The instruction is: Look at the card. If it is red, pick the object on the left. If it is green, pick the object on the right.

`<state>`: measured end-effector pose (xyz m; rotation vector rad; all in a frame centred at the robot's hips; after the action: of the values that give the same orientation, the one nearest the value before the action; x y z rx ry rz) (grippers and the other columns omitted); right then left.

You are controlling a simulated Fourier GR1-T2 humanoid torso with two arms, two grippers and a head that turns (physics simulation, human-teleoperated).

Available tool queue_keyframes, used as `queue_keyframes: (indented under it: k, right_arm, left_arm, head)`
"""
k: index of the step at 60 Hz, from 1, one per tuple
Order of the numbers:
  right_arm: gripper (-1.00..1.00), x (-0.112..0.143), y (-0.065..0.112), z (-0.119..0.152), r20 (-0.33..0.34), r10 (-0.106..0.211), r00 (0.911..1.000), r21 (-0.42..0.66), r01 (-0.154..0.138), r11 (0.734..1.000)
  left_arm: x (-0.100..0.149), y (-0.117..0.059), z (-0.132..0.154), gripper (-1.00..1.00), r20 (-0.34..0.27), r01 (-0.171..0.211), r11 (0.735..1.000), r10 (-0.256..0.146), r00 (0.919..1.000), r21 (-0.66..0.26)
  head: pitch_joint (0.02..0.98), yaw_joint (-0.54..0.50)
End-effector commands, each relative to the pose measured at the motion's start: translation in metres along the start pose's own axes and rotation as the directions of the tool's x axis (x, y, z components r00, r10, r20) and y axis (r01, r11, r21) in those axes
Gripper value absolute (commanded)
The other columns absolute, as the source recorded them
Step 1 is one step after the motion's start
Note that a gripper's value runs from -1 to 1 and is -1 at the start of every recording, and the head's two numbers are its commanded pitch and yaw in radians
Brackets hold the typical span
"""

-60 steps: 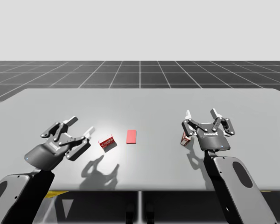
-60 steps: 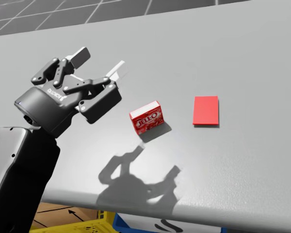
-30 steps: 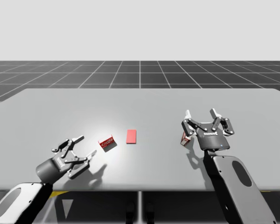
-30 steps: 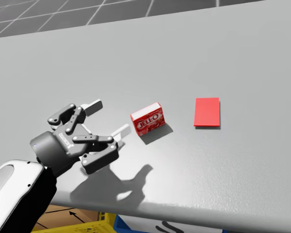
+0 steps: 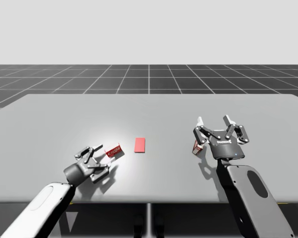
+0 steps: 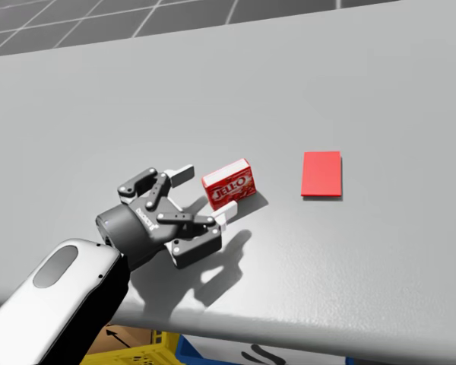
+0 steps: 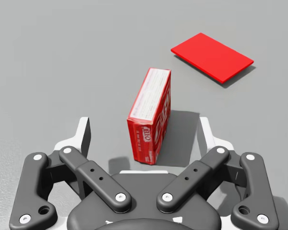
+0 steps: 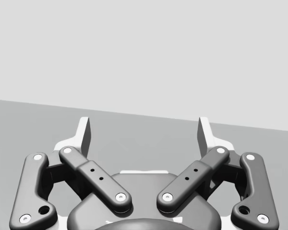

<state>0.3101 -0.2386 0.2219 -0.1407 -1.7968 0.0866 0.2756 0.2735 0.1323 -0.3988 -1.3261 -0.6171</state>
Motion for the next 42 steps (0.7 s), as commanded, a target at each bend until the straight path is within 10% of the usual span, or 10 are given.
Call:
queue_keyframes:
  k: [1, 23, 26, 28, 30, 42]
  right_arm:
    - [-1.00, 0.000, -0.001, 0.000, 0.001, -0.002, 1.0000, 0.000, 0.002, 1.000]
    - [-1.00, 0.001, -0.002, 0.000, 0.004, -0.003, 1.0000, -0.001, 0.003, 1.000]
    - [-1.00, 0.001, -0.002, 0.000, 0.004, -0.003, 1.0000, -0.001, 0.003, 1.000]
    - [-1.00, 0.001, -0.002, 0.000, 0.004, -0.003, 1.0000, -0.001, 0.003, 1.000]
    - [-1.00, 0.001, -0.002, 0.000, 0.004, -0.003, 1.0000, -0.001, 0.003, 1.000]
    - [-1.00, 0.002, -0.002, 0.000, 0.005, -0.003, 1.0000, -0.002, 0.003, 1.000]
  left_arm:
    - [0.000, -0.004, -0.017, -1.00, -0.014, -0.004, 1.000, 0.004, 0.9999, -0.007]
    - [-0.006, -0.002, -0.035, -1.00, -0.058, -0.046, 0.999, 0.046, 0.9973, -0.013]
    - [-0.006, -0.003, -0.035, -0.30, -0.057, -0.049, 0.999, 0.048, 0.9972, -0.017]
    - [-0.007, -0.003, -0.034, 0.72, -0.061, -0.052, 0.998, 0.050, 0.9969, -0.027]
    - [-0.007, -0.004, -0.034, 0.94, -0.064, -0.047, 0.998, 0.045, 0.9969, -0.033]
    - [-0.009, -0.006, -0.033, 1.00, -0.073, -0.044, 0.998, 0.039, 0.9966, -0.055]
  head:
    - [0.852, 0.30]
    - [0.851, 0.28]
    - [0.850, 0.28]
    - [0.850, 0.28]
    - [0.849, 0.28]
    - [0.823, 0.28]
